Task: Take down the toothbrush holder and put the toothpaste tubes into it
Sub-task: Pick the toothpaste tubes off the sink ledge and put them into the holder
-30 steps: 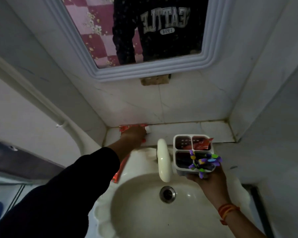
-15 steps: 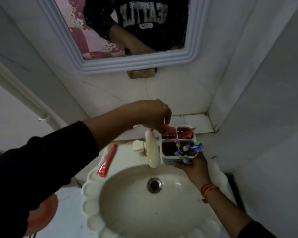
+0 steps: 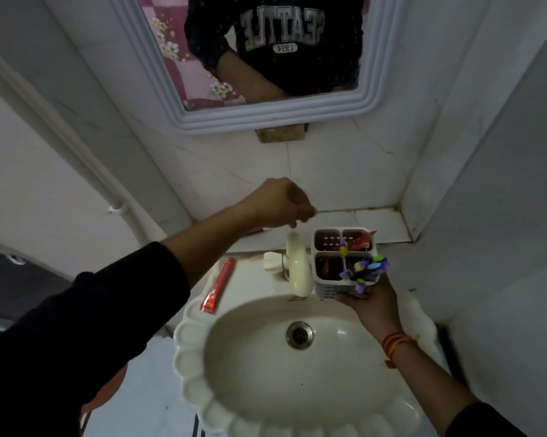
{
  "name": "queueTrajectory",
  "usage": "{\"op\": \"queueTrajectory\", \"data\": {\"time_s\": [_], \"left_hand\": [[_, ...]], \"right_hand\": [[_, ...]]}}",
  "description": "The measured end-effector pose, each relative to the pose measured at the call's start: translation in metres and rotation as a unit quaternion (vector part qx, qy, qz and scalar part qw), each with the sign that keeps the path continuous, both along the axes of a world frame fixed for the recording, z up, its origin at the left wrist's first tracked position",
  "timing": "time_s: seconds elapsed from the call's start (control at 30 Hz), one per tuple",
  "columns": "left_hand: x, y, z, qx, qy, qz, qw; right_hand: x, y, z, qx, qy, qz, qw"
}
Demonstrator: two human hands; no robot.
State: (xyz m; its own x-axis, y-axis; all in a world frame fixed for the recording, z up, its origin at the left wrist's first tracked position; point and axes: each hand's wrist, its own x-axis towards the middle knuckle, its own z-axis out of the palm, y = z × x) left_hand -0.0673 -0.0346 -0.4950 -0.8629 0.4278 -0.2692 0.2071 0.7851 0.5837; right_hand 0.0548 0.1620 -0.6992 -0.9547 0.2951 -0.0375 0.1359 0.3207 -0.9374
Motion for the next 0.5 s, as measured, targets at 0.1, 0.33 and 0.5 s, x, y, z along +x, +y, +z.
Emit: {"op": "queueTrajectory", "data": {"time_s": [0.1, 0.33, 0.5], "left_hand": [[0.002, -0.041, -0.037, -0.032, 0.026, 0.131, 0.99], [0.037, -0.118, -0.162, -0.275, -0.042, 0.231, 0.932], [0.063, -0.115, -0.165, -0.219, -0.033, 0.246, 0.944]], "right_hand": [[0.001, -0.003, 0.003, 0.008, 0.007, -0.002, 1.0], [-0.002, -0.003, -0.004, 0.05, 0.001, -0.001, 0.999], [-0.001, -0.004, -0.005, 0.045, -0.003, 0.002, 0.999]]}}
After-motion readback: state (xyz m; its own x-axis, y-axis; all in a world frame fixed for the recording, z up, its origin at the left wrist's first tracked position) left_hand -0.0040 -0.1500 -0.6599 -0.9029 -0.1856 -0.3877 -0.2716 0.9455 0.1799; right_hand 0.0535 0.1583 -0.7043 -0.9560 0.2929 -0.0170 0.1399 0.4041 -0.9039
